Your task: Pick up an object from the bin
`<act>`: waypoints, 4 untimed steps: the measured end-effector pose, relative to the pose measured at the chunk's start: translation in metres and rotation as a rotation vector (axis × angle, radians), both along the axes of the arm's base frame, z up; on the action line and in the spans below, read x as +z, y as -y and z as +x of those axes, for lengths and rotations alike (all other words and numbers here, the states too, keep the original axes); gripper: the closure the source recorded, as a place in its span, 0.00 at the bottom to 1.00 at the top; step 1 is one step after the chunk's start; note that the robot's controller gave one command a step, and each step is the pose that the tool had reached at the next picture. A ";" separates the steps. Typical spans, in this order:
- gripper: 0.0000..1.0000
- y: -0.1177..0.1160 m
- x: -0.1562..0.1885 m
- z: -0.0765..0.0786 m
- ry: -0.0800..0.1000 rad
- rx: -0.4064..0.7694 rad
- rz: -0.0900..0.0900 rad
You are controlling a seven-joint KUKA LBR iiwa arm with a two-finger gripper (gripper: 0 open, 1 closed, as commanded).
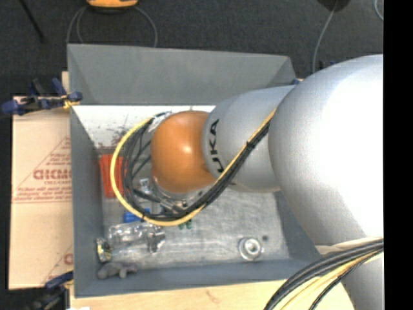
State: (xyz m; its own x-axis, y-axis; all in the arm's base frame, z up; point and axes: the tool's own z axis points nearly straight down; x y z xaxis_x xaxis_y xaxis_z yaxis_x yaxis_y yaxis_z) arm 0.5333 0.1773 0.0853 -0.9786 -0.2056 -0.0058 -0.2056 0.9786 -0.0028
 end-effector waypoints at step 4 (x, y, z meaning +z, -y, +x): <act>0.00 -0.008 -0.003 -0.025 -0.007 -0.642 0.003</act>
Offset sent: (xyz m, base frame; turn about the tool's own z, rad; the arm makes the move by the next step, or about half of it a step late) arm -0.0144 -0.0026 0.0147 0.1624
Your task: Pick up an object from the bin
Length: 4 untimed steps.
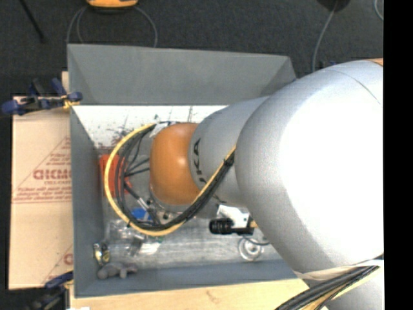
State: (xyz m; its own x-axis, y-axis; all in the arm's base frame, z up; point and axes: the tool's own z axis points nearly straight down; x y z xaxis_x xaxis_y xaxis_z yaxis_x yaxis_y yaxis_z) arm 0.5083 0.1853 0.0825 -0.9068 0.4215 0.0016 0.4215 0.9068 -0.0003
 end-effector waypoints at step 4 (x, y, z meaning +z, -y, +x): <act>1.00 0.002 0.087 0.003 0.002 0.013 -0.003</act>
Offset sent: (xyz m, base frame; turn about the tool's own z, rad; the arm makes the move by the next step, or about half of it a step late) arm 0.0000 0.0000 0.0000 0.0000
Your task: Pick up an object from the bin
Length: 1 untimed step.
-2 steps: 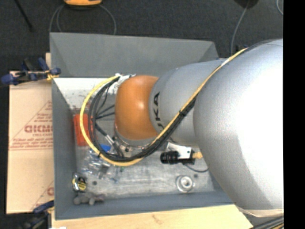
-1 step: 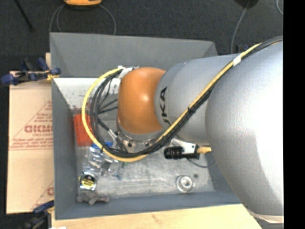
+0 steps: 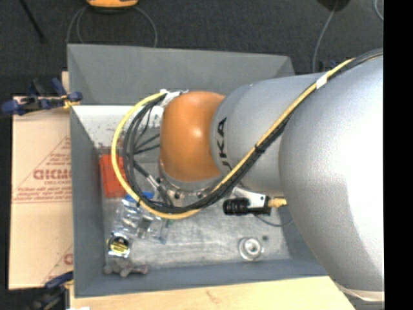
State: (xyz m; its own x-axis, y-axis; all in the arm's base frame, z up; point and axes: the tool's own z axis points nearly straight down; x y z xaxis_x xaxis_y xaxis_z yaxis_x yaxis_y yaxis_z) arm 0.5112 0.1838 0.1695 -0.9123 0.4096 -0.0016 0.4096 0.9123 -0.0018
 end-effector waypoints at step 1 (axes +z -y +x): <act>1.00 0.001 0.014 0.000 0.001 0.003 0.002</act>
Offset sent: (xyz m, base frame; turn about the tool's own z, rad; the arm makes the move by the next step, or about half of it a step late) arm 0.0000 -0.0002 0.0145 0.0000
